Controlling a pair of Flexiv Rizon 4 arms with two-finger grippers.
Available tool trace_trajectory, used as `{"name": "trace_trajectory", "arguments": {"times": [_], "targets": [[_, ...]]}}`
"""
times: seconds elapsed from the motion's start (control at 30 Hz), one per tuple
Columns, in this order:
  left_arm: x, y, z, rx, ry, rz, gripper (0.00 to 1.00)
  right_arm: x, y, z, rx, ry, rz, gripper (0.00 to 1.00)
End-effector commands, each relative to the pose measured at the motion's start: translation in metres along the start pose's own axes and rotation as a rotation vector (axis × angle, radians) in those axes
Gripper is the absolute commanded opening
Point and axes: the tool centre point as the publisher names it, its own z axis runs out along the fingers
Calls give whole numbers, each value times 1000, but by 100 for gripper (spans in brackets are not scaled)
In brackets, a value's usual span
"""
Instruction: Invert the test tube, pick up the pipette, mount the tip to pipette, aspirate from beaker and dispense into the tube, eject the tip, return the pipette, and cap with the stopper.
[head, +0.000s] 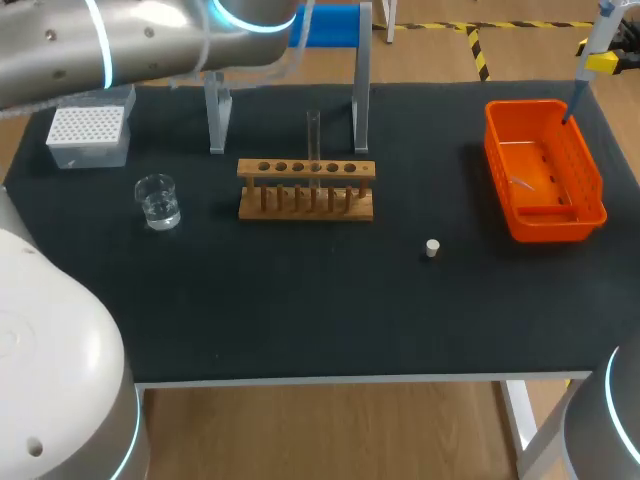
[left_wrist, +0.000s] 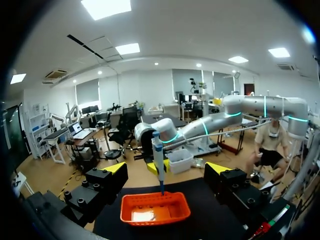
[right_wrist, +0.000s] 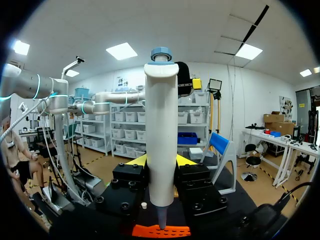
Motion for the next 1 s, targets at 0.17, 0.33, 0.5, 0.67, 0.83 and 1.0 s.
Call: {"name": "trace_trajectory", "arguments": {"times": [0.17, 0.33, 0.5, 0.67, 0.83, 1.0], "targets": [[53, 33, -34, 44, -116, -23, 100, -2, 1, -2, 2, 6, 0, 0], [73, 53, -50, 62, -159, -43, 100, -2, 1, -2, 2, 6, 0, 0], [92, 74, -64, 93, -200, -54, 100, -2, 1, -2, 2, 6, 0, 0], [109, 90, -78, 128, -235, -53, 100, -2, 1, -2, 2, 6, 0, 0], [120, 109, -92, 151, -256, -59, 100, -2, 1, -2, 2, 6, 0, 0], [130, 127, -104, 163, -268, -72, 100, -2, 1, -2, 2, 6, 0, 0]]}}
